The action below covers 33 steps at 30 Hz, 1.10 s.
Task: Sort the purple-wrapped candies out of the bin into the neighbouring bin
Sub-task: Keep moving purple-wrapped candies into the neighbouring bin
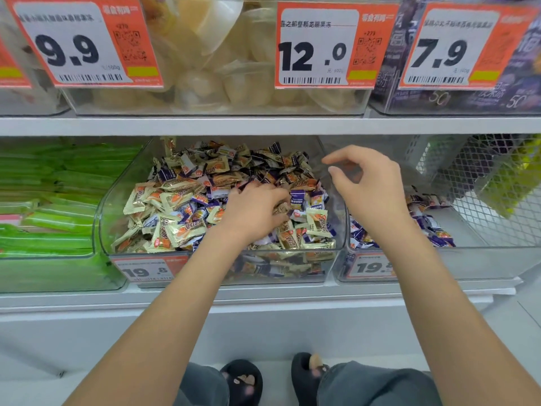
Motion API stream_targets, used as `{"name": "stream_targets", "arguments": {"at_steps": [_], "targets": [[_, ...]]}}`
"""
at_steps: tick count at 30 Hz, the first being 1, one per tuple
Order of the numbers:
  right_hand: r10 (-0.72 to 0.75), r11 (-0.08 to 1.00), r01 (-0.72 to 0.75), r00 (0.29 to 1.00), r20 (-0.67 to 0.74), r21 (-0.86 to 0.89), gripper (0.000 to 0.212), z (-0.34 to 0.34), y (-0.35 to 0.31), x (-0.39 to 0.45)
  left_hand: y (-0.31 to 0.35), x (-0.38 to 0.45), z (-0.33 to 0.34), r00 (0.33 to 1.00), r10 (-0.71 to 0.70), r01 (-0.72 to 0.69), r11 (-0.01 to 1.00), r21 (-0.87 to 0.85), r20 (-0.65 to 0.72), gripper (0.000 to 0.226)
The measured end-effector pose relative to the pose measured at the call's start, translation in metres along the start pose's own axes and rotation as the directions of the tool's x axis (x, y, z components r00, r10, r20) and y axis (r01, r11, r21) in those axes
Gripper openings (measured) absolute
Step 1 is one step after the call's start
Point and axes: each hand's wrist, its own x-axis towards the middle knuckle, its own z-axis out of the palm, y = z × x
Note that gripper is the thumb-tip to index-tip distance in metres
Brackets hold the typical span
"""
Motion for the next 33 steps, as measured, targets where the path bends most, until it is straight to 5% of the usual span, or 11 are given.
{"name": "stream_targets", "arguments": {"at_steps": [3,9,15,21,26,33], "targets": [[-0.035,0.997,0.026,0.988,0.151,0.066,0.023,0.002,-0.003,0.001,-0.016,-0.002,-0.006,0.999,-0.026,0.024,0.998,-0.06,-0.037,0.031],[0.001,0.956,0.137,0.882,0.471,-0.259,0.04,0.028,-0.007,0.001,-0.027,-0.006,-0.015,0.995,-0.053,0.049,0.997,-0.054,-0.081,0.032],[0.013,0.997,0.035,0.81,0.586,-0.071,0.076,0.06,-0.001,0.002,-0.038,-0.015,-0.028,0.997,-0.077,0.078,0.956,-0.284,0.015,0.018],[-0.051,0.981,-0.062,0.831,0.554,0.183,0.035,0.075,-0.001,0.005,-0.037,-0.019,-0.033,0.998,-0.036,0.053,0.903,-0.427,0.047,0.015],[0.112,0.897,-0.309,0.851,0.513,0.317,0.013,0.069,0.0,0.009,-0.036,-0.02,-0.036,0.997,-0.059,0.071,0.835,-0.546,0.039,0.027],[0.236,0.744,-0.445,0.873,0.427,0.498,0.019,0.056,-0.006,0.013,-0.033,-0.023,-0.039,0.993,-0.111,0.113,0.803,-0.585,0.04,0.03]]}}
